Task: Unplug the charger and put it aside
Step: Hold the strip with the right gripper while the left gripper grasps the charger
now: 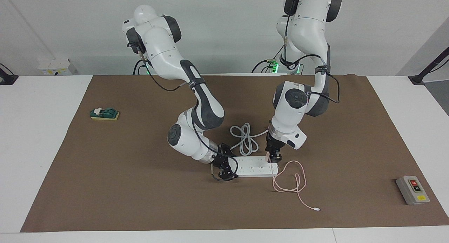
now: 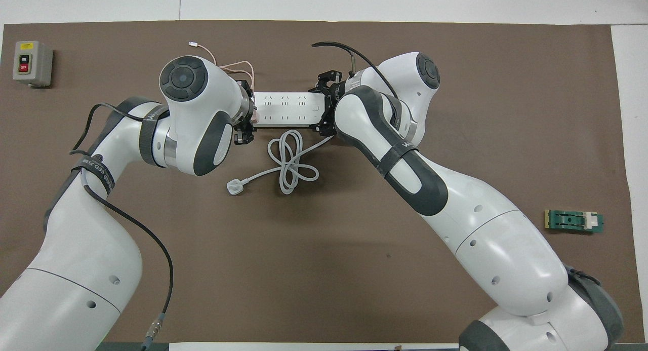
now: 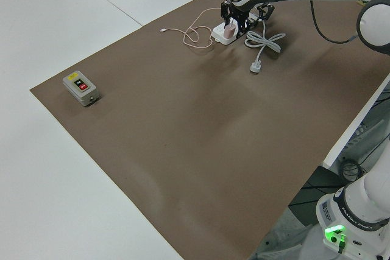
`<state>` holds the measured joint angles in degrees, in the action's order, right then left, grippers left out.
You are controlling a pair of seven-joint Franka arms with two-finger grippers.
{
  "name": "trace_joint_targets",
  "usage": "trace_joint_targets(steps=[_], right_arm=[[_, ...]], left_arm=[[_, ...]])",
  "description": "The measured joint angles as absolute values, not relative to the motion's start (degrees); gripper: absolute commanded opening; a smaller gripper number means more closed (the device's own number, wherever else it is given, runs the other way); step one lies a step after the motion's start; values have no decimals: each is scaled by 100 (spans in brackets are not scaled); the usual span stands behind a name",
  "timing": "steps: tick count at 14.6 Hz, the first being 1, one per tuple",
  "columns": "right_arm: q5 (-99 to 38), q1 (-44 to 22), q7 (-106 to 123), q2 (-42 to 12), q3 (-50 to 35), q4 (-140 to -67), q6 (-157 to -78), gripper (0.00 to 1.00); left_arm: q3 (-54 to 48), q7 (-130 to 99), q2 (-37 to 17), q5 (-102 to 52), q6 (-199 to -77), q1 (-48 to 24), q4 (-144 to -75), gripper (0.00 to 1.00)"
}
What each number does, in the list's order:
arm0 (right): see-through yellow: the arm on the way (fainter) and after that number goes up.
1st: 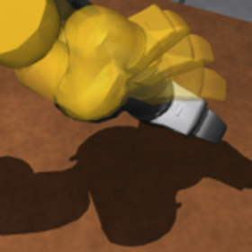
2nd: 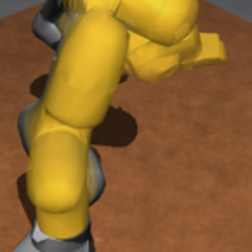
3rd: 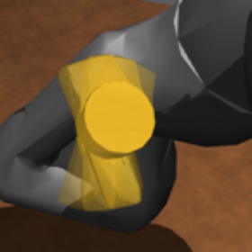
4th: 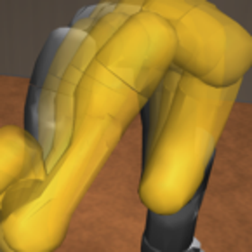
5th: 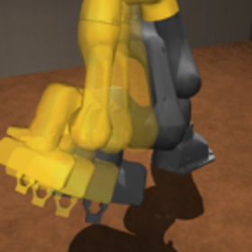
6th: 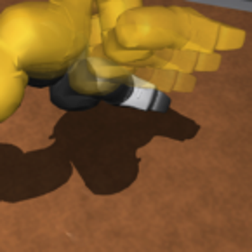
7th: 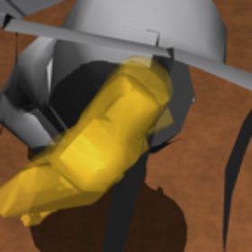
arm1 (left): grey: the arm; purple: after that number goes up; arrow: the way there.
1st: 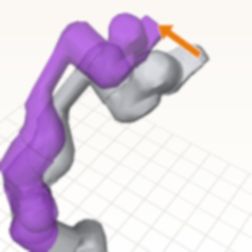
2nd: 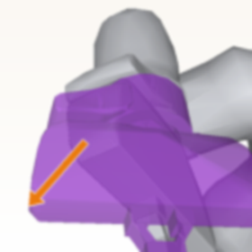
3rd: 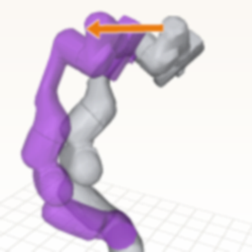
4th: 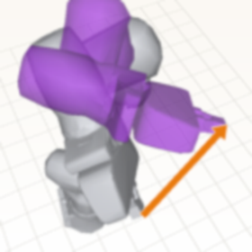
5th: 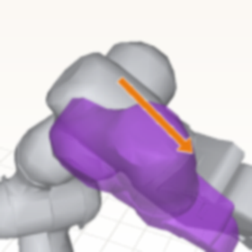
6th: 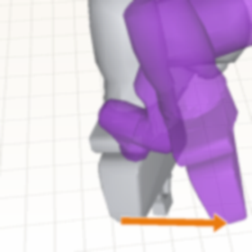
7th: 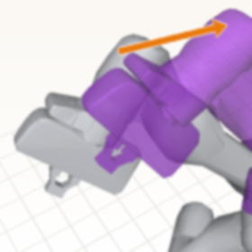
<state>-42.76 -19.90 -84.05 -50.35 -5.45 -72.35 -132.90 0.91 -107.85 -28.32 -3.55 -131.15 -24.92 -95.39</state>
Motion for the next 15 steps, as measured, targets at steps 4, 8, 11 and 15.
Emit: trace_joint_targets(steps=[4, 8, 11, 15], right_arm=[[-4276, -1990, -8397, -5034, -545, -7235, -13291, 64], [-4276, -1990, -8397, -5034, -545, -7235, -13292, 64], [-4276, -1990, -8397, -5036, -545, -7236, -13295, 64], [-4276, -1991, -8400, -5036, -546, -7235, -13300, 64]], left_arm=[[96, -10784, -2832, -243, -13209, -2505, -9543, 0], [96, -10784, -2832, -224, -13209, -2507, -9542, 0], [90, -10782, -2834, -189, -13165, -2507, -9513, 0], [100, -10770, -2877, -125, -12504, -2482, -9035, 0]])
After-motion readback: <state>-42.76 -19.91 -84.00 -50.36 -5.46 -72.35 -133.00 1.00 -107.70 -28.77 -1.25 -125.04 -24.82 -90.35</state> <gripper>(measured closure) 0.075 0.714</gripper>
